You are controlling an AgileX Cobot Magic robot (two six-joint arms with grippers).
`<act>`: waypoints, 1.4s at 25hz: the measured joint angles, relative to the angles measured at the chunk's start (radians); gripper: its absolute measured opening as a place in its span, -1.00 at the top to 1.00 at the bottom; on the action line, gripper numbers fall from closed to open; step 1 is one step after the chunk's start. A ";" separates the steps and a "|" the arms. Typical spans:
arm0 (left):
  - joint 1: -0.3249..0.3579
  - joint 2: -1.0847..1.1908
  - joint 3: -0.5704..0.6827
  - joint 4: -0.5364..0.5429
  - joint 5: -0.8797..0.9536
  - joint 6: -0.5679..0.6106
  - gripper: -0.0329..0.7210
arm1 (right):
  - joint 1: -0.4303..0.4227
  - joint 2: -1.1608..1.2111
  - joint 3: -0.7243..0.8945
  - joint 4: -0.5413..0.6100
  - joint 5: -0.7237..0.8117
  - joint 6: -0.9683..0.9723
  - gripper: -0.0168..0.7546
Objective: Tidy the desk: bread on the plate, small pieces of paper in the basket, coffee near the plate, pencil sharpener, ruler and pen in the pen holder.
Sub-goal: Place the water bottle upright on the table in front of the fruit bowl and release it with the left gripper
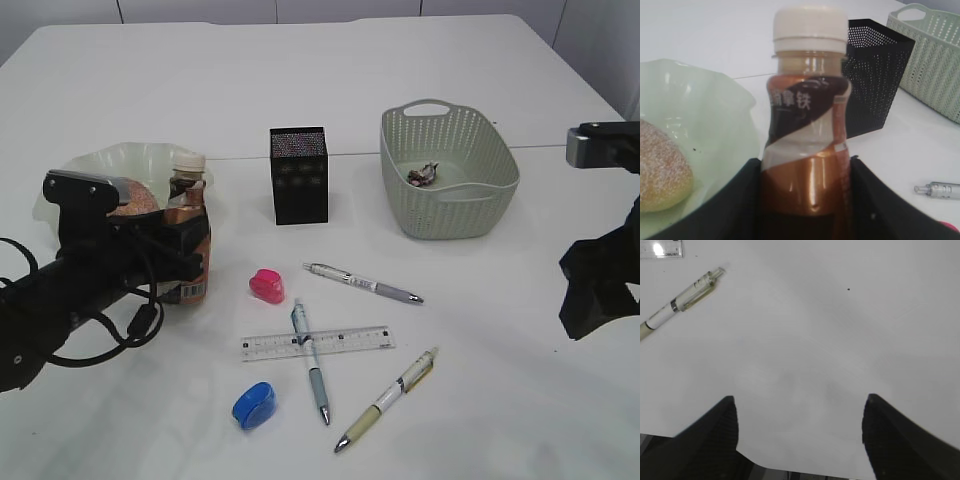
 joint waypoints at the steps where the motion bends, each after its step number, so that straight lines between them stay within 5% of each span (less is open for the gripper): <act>1: 0.000 0.010 -0.010 0.000 -0.005 0.001 -0.07 | 0.000 0.000 0.000 0.000 0.000 0.000 -0.51; 30: 0.015 0.078 0.032 0.010 -0.160 0.099 -0.21 | 0.000 0.000 0.000 -0.007 -0.012 0.000 -0.51; 35: 0.015 0.076 0.032 0.016 -0.143 0.103 -0.44 | 0.000 0.000 0.000 -0.008 -0.009 0.000 -0.51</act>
